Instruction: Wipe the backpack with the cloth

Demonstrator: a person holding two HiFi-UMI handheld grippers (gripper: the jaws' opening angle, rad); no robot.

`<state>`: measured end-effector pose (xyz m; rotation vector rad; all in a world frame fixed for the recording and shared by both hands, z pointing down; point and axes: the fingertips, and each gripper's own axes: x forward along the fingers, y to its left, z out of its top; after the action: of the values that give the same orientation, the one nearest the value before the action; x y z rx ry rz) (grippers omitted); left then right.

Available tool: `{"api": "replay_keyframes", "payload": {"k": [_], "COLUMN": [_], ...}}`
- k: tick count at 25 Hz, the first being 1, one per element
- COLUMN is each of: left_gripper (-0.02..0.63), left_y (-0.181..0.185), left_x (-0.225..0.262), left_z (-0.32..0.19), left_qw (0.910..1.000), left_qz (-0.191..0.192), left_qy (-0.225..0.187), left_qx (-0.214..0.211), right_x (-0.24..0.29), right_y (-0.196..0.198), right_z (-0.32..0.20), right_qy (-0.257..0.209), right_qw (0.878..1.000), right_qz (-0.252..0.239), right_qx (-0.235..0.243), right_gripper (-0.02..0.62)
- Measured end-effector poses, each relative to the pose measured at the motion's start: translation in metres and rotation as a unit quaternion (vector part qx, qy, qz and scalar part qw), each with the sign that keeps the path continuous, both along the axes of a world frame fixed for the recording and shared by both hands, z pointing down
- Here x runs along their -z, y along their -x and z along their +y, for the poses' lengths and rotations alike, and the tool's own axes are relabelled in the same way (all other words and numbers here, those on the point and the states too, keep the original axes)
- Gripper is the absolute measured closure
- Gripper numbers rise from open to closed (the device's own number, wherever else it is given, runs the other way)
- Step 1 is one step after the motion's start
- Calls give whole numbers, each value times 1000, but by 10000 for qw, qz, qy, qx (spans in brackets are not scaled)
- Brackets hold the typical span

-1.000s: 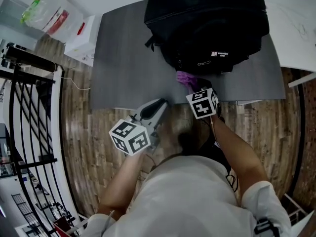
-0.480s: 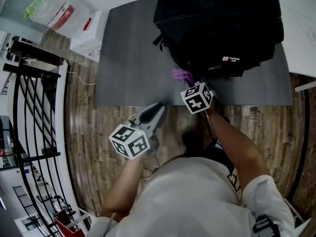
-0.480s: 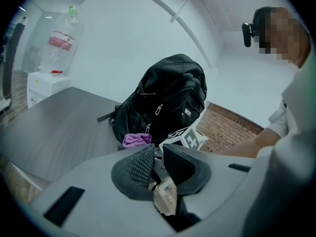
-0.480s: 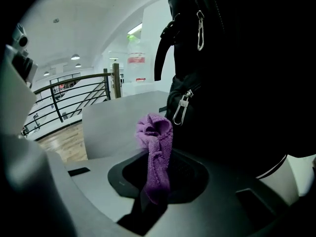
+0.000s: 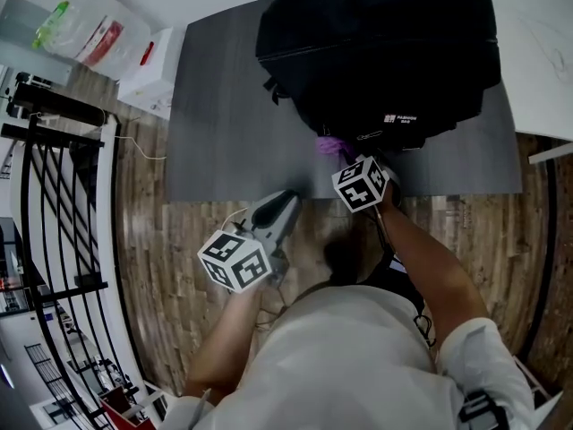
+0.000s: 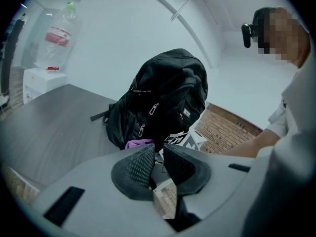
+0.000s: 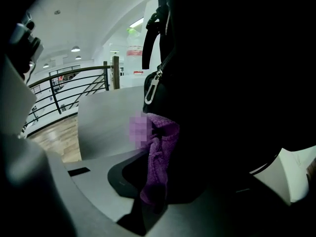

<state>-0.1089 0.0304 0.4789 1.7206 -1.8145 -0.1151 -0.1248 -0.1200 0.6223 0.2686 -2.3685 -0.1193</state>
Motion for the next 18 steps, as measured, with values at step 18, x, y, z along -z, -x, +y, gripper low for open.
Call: {"api": "replay_keyframes", "payload": {"k": [18], "left_gripper": [549], "left_y": [-49], "left_x": [-1], "left_z": [-72], "left_qw": [9985], "left_qz": [227], "left_qy": [40], "left_qx": [-490], "right_x": [-3], "right_y": [-77], "right_z": [-94], "right_qy": [-21], "right_qw": [9966], "right_qz": [208], "right_qx": [-794], "right_gripper": [517]}}
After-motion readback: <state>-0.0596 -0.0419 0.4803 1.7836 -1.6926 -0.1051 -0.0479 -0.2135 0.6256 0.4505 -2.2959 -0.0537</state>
